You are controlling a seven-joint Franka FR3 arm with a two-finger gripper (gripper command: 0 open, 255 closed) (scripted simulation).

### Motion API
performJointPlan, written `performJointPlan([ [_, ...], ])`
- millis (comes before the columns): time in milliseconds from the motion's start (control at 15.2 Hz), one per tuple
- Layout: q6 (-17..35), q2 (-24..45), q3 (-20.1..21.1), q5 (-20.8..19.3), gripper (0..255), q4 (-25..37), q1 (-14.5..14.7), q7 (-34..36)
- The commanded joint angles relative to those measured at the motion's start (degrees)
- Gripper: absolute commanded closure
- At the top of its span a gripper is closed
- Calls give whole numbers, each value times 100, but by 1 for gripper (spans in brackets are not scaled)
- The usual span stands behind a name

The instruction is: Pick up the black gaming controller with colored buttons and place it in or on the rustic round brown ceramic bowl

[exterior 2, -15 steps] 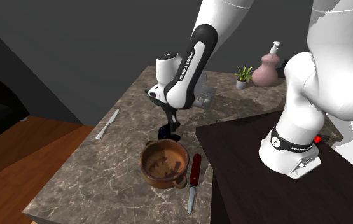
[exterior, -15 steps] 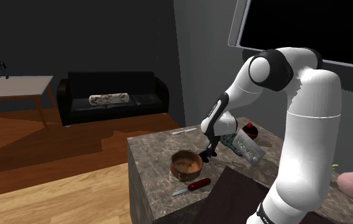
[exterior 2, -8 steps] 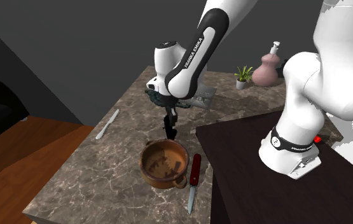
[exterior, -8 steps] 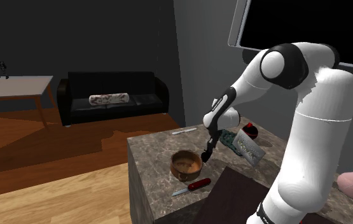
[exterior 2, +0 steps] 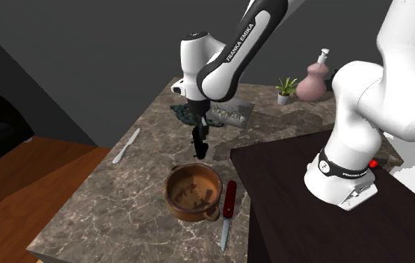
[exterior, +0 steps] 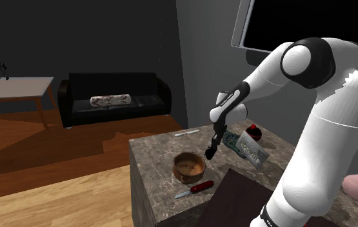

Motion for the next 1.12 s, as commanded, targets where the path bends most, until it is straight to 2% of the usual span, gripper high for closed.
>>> performJointPlan([
  [0, -183, -198, -37, -163, 255, 5, 14, 105],
  [396, -658, -640, -52, -470, 255, 80, 9, 308],
  [726, -718, -886, 390, -596, 255, -150, 374, 1218],
  [1056, -799, -965, 856, -547, 255, -206, 767, 2035],
])
